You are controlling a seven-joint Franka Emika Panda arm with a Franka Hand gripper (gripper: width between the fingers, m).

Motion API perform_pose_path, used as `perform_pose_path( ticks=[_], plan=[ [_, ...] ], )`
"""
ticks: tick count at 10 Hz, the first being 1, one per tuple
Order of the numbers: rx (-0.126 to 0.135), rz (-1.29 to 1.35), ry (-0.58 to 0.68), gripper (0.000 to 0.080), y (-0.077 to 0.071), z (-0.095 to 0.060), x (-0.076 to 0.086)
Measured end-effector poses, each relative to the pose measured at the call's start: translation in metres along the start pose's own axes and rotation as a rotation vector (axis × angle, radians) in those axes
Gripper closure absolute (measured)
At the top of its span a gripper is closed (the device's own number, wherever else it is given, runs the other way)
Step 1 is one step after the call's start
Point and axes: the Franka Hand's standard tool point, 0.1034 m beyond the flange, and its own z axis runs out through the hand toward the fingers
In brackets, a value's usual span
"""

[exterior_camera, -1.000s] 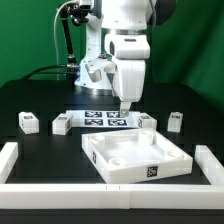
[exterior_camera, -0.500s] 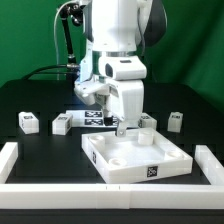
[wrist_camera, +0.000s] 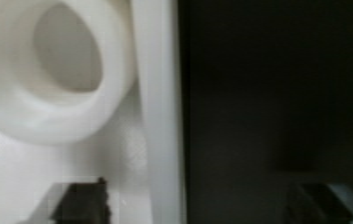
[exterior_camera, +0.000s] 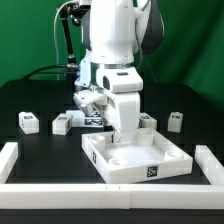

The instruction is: Assemble square table

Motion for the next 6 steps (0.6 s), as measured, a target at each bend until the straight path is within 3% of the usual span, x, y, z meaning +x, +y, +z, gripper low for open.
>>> perform_pose_path(
  ticks=[2, 3, 6],
  plan=[
    [0.000, 0.000, 0.000, 0.0633, -0.0001, 0.0001, -0.0001],
    [0.002, 0.001, 0.000, 0.0740, -0.0005, 0.0003, -0.0001],
    [0.002, 0.001, 0.000, 0.0743, -0.0006, 0.0004, -0.0004]
  ],
)
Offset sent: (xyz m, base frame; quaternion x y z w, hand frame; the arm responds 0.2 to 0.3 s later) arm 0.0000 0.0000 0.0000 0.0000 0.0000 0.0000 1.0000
